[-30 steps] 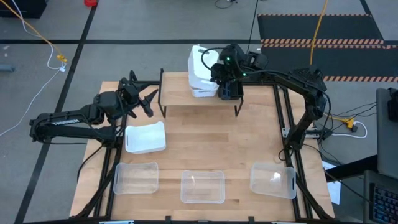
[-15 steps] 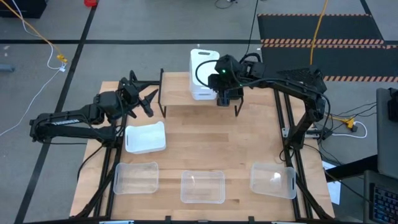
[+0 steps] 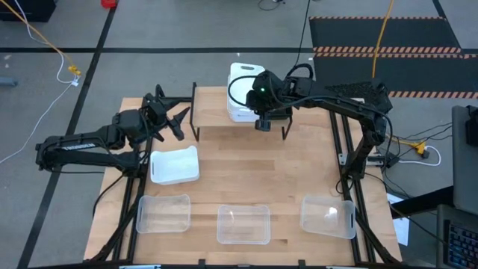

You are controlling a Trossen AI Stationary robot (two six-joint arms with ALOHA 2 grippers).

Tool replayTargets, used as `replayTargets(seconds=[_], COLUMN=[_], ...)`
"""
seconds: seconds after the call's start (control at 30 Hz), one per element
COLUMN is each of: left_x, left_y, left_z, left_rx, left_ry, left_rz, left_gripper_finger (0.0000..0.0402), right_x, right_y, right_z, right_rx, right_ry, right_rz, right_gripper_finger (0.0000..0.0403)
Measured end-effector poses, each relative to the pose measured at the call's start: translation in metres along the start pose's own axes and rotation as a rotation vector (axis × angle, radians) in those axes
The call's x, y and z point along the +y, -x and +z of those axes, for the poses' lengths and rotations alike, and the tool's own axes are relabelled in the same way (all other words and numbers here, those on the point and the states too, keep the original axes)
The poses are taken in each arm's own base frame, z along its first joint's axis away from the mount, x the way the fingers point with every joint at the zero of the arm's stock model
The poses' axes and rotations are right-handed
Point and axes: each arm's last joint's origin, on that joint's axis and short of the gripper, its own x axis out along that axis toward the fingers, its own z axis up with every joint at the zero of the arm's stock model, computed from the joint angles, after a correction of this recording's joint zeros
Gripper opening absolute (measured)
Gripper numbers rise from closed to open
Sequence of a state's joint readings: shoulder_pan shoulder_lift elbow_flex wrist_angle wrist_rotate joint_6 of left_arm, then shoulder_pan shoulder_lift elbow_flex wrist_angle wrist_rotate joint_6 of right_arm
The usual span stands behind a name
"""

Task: Stack baskets on shelf by color
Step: Stack the right white bin on top of the white bin on the shelf, then stack the white bin on top of the stacked white bins on the shelf

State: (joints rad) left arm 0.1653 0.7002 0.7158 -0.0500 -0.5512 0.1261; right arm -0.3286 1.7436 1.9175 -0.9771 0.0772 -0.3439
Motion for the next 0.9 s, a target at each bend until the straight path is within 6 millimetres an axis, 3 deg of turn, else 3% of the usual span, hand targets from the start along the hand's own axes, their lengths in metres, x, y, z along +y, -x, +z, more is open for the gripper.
replayTargets(seconds=[0.47,0.63,0.73,0.9], left_x=[0.0,0.0,0.0,0.001], left_y=[0.0,0.0,0.0,0.002], left_z=[0.0,0.0,-0.001,0.0], left_rx=[0.001,0.002,0.006,0.005], left_ry=[-0.002,0.013,0.011,0.001], left_rz=[0.0,0.0,-0.001,-0.001], left_gripper_finger=[0.0191,0.0191,0.0191,0.0191], right_x=[0.011,0.015,0.015,0.018], right_y=[-0.001,-0.013,-0.004,0.032], right_z=[0.007,0.004,0.005,0.013], right_rx=[-0.036,-0.048,-0.1,-0.247], right_ry=[0.035,0.037,0.047,0.084], right_rz=[0.011,0.011,-0.006,-0.04], right_gripper_finger=[0.0009,0.0045,0.0082,0.0133])
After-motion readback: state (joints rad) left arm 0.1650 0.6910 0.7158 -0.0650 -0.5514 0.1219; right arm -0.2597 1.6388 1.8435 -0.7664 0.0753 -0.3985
